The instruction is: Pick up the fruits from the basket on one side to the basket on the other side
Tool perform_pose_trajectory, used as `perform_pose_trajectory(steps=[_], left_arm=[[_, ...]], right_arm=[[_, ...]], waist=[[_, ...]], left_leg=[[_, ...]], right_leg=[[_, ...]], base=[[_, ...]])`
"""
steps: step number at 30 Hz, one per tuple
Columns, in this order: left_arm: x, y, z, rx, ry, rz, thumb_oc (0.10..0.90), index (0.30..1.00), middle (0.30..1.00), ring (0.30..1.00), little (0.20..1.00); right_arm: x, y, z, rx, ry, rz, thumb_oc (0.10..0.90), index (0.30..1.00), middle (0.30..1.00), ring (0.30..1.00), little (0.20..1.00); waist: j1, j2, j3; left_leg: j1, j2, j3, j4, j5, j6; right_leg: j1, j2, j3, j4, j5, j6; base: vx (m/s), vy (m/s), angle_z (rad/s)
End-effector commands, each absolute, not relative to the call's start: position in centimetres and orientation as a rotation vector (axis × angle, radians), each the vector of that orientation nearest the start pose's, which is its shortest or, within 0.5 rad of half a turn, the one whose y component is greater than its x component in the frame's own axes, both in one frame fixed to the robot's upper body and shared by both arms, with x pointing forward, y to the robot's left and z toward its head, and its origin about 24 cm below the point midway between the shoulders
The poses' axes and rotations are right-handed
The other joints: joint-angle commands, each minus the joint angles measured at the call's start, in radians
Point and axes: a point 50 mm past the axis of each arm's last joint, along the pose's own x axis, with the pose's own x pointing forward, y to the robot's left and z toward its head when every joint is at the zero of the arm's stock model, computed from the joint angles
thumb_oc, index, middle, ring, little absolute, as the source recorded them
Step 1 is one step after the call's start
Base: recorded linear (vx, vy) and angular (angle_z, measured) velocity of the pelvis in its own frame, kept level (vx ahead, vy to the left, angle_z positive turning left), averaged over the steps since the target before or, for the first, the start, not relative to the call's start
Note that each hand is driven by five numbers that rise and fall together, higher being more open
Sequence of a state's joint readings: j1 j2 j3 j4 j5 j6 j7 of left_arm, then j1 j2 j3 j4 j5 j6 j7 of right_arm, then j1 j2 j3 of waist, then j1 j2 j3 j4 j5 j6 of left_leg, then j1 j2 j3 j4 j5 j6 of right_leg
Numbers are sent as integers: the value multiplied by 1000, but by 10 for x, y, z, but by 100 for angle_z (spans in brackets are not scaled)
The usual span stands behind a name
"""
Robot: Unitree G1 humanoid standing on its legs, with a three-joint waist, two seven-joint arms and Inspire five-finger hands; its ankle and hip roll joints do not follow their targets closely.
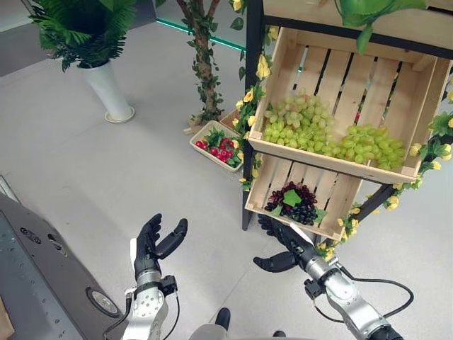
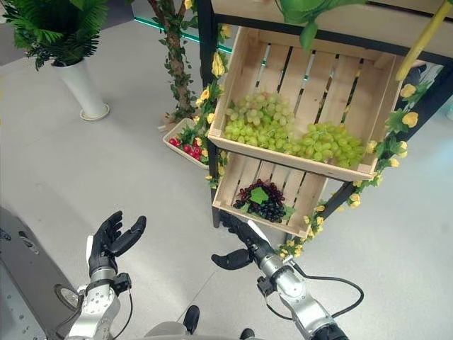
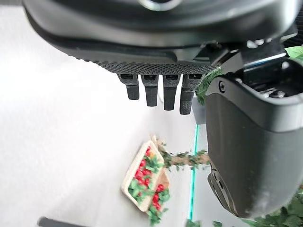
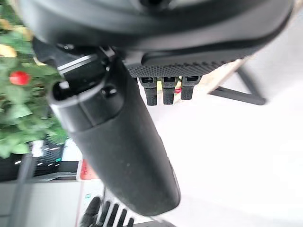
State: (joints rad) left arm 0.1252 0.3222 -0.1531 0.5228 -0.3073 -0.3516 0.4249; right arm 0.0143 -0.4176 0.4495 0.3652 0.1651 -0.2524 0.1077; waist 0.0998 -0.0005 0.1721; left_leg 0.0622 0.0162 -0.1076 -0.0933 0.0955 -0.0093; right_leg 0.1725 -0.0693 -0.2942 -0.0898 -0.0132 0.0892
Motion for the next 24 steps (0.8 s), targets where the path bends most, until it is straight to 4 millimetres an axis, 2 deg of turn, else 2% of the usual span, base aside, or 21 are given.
perform_pose_trajectory(steps=[1, 2, 5, 6, 7, 8, 9, 10, 11, 13, 14, 16, 17, 19, 20, 21, 23, 24], left_arm=[[205, 242, -41, 183, 156, 432, 800, 900, 900, 900, 900], [198, 245, -51, 184, 217, 441, 800, 900, 900, 900, 900], [186, 250, -61, 162, 271, 472, 800, 900, 900, 900, 900], [180, 252, -66, 145, 293, 485, 800, 900, 900, 900, 900], [180, 252, -66, 143, 294, 486, 800, 900, 900, 900, 900], [178, 251, -65, 115, 288, 490, 800, 900, 900, 900, 900], [178, 250, -64, 112, 282, 486, 800, 900, 900, 900, 900], [179, 248, -63, 110, 274, 473, 800, 900, 900, 900, 900], [183, 247, -63, 109, 269, 451, 800, 900, 900, 900, 900], [191, 242, -60, 98, 260, 425, 800, 900, 900, 900, 900], [192, 237, -60, 103, 256, 412, 800, 900, 900, 900, 900], [190, 236, -61, 108, 259, 401, 800, 900, 900, 900, 900], [188, 235, -63, 123, 270, 373, 800, 900, 900, 900, 900], [191, 235, -62, 144, 274, 344, 800, 900, 900, 900, 900], [201, 231, -56, 173, 254, 283, 800, 900, 900, 900, 900], [203, 230, -55, 178, 248, 273, 800, 900, 900, 900, 900], [205, 229, -55, 193, 244, 248, 800, 900, 900, 900, 900], [207, 229, -54, 198, 247, 240, 800, 900, 900, 900, 900]], right_arm=[[225, -134, -10, -179, 90, 507, 800, 900, 900, 900, 900], [224, -134, -12, -196, 104, 530, 800, 900, 900, 900, 900], [224, -133, -12, -216, 115, 565, 800, 900, 900, 900, 900], [224, -135, -17, -224, 152, 562, 800, 900, 900, 900, 900], [224, -135, -18, -223, 158, 561, 800, 900, 900, 900, 900], [224, -137, -21, -214, 190, 544, 800, 900, 900, 900, 900], [225, -138, -21, -209, 191, 540, 800, 900, 900, 900, 900], [225, -141, -23, -200, 207, 525, 800, 900, 900, 900, 900], [223, -145, -27, -199, 229, 494, 800, 900, 900, 900, 900], [223, -154, -31, -184, 267, 455, 800, 900, 900, 900, 900], [223, -159, -37, -179, 300, 433, 800, 900, 900, 900, 900], [222, -160, -41, -167, 311, 415, 800, 900, 900, 900, 900], [219, -160, -46, -141, 335, 373, 800, 900, 900, 900, 900], [218, -157, -48, -125, 348, 342, 800, 900, 900, 900, 900], [219, -153, -48, -66, 349, 310, 800, 900, 900, 900, 900], [219, -151, -48, -59, 344, 309, 800, 900, 900, 900, 900], [219, -146, -47, -78, 329, 320, 800, 900, 900, 900, 900], [220, -144, -47, -80, 327, 322, 800, 900, 900, 900, 900]], waist=[[10, -22, -36], [13, -24, -35], [22, -29, -16], [32, -28, -4], [33, -28, -3], [45, -27, 10], [46, -29, 14], [42, -35, 19], [30, -48, 25], [11, -65, 24], [11, -60, 17], [5, -43, 10], [-11, -27, -2], [-6, -24, -6], [-10, -25, 0], [-12, -24, 3], [-26, -15, 18], [-36, -12, 23]], left_leg=[[42, -12, 59, 6, -104, -2], [37, -10, 59, 17, -104, -2], [-5, -6, 51, 96, -117, -13], [-23, -1, 48, 83, -86, -29], [-22, -1, 47, 78, -81, -30], [-38, 3, 48, 38, -37, -47], [-47, 5, 58, 39, -35, -50], [-66, 11, 110, 85, -44, -54], [-77, 28, 209, 200, -87, -55], [-81, 24, 276, 345, -164, -27], [-60, -19, 245, 339, -211, -11], [-7, -29, 234, 221, -209, 0], [51, -15, 262, 111, -187, 3], [59, -38, 203, 75, -178, 20], [70, -49, 192, 56, -179, 38], [73, -52, 185, 52, -180, 44], [76, -59, 159, 52, -178, 56], [75, -60, 145, 58, -180, 61]], right_leg=[[18, -1, -26, 65, -75, -63], [12, -2, -30, 84, -85, -67], [-5, 0, -35, 130, -105, -89], [0, 8, -42, 126, -98, -95], [2, 9, -42, 123, -96, -95], [8, 18, -43, 96, -77, -91], [7, 19, -45, 90, -73, -90], [3, 14, -57, 80, -66, -88], [4, 1, -76, 75, -66, -83], [-6, -22, -113, 78, -56, -81], [-18, -24, -121, 101, -62, -75], [-31, -17, -122, 147, -85, -69], [-40, -9, -134, 182, -107, -68], [-61, -19, -132, 232, -86, -45], [-114, -46, -136, 338, -48, -15], [-134, -56, -131, 385, -40, -11], [-203, -80, -70, 541, -18, -2], [-213, -75, -25, 569, -22, -5]], base=[[-10, -108, 3], [-15, -102, 2], [-31, -133, 6], [-15, -75, 13], [-65, -89, 21], [-79, -44, 18], [-122, -50, 29], [-87, -34, 30], [-88, -9, 71], [-64, 103, 110], [-21, 177, 93], [32, 174, 69], [41, 161, 54], [1, 133, 71], [-40, 125, 63], [-57, 139, 37], [-54, 89, 37], [-85, 12, 31]])
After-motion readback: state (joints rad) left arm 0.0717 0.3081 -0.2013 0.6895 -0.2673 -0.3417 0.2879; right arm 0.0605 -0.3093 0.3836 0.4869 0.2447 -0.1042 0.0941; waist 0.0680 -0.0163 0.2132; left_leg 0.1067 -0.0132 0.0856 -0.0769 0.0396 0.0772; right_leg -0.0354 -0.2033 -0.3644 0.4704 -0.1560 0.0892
